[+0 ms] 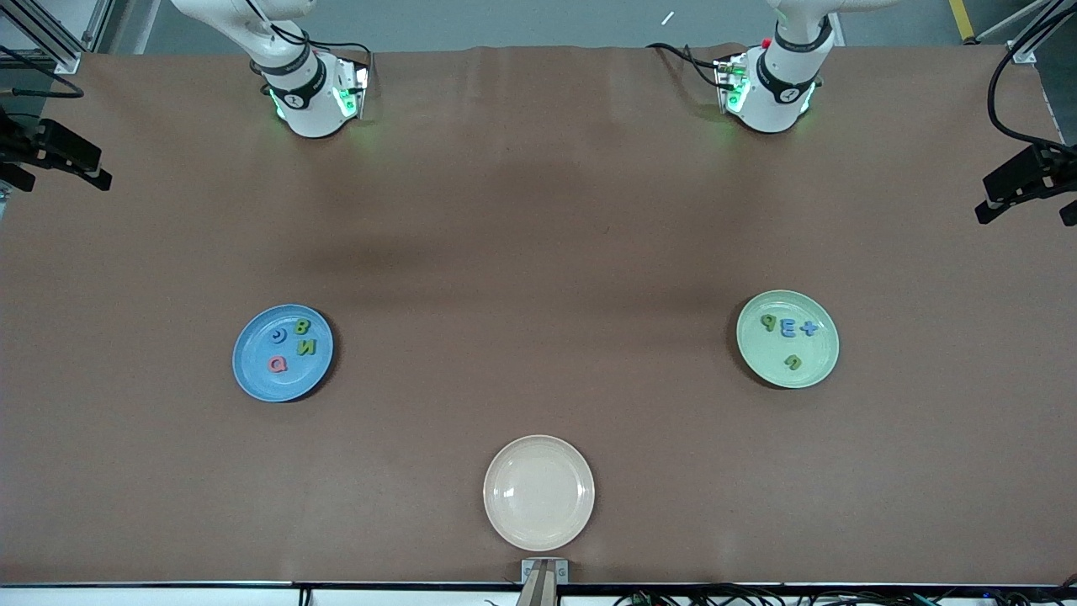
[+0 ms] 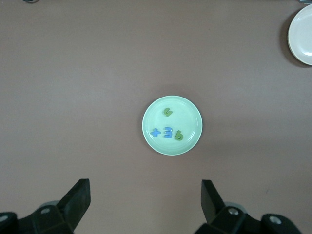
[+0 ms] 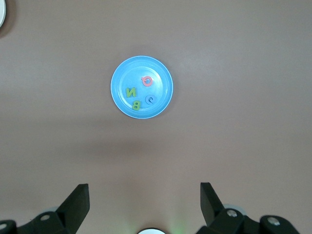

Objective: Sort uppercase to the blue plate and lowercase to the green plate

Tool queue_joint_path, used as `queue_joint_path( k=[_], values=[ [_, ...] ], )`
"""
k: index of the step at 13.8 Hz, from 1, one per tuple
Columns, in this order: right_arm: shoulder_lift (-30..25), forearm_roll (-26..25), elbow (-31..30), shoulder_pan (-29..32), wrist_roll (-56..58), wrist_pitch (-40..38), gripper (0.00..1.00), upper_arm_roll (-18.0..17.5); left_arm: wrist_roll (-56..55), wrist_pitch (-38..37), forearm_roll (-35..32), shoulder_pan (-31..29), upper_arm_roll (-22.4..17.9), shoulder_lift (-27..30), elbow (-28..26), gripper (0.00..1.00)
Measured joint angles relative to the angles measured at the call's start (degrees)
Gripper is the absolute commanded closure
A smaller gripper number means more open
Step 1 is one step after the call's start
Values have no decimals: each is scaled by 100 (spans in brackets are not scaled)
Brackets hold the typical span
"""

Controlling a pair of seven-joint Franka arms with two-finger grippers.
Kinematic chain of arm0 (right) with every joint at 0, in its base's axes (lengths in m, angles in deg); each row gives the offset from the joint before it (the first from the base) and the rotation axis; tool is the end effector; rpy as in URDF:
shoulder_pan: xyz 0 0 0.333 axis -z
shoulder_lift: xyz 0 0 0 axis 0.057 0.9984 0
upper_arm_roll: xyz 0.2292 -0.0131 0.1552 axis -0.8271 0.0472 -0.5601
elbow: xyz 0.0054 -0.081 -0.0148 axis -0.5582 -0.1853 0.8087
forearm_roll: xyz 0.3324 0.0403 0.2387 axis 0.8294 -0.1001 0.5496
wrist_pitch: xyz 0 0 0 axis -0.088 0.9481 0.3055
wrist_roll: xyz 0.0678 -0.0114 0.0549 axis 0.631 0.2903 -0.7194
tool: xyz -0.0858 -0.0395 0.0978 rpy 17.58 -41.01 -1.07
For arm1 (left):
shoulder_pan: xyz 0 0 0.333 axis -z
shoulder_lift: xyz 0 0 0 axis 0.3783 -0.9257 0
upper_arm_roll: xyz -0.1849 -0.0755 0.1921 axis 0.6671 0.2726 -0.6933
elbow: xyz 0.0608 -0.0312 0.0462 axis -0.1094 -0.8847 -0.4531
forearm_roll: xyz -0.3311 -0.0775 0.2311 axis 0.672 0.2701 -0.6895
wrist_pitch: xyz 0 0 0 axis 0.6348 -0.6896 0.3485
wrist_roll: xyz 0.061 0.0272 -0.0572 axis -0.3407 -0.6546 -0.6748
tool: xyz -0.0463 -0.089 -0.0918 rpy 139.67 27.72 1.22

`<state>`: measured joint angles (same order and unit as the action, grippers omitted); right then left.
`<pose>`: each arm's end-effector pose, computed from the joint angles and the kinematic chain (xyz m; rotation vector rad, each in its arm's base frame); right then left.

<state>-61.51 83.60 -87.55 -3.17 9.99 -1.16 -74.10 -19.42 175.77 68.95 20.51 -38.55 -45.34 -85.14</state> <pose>0.5320 -0.0324 0.5947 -3.1246 0.0094 0.0510 0.5705 0.0095 0.6080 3.1163 -0.0575 0.1428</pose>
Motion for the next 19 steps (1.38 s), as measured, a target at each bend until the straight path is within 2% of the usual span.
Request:
queue_joint_path(
  k=[19],
  values=[
    [6, 1, -42, 0, 0, 11, 0, 0, 0, 4, 0, -9, 0, 106, -129, 0]
  ],
)
